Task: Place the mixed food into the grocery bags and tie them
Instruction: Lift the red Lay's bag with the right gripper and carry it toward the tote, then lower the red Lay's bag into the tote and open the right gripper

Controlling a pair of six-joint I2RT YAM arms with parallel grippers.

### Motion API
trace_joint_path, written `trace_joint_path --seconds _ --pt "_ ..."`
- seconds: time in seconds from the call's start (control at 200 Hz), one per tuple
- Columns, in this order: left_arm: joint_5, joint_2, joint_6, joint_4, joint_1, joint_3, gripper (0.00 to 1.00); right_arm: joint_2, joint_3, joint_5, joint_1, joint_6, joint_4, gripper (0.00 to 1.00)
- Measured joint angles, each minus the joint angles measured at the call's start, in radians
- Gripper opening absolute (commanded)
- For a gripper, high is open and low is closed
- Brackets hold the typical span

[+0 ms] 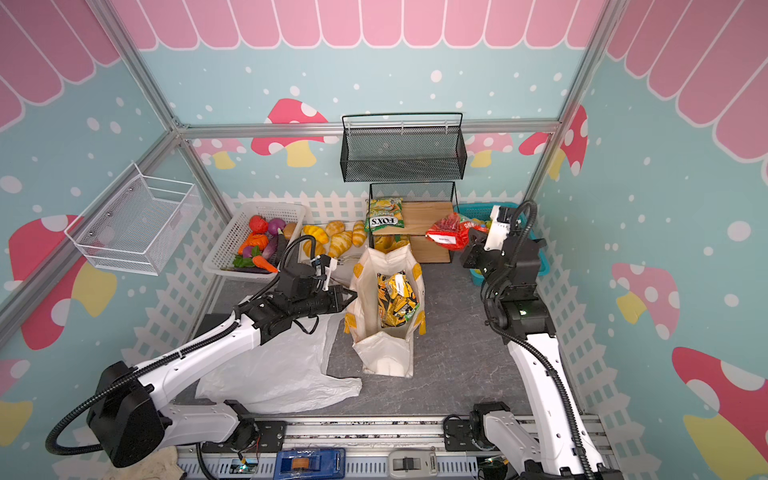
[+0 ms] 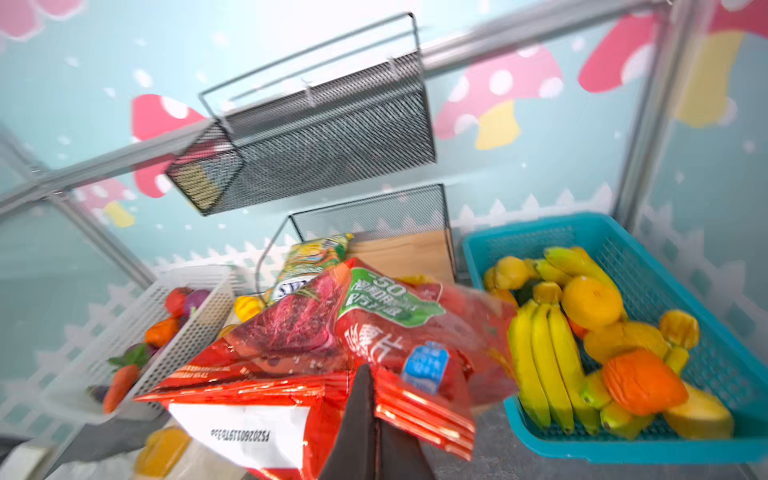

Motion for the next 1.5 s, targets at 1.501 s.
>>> trace_joint_path --seconds 1.501 --pt "0.034 0.032 0.006 -0.003 0.0 0.031 0.0 0.508 0.226 -0.121 0.447 -0.473 -0.679 0.31"
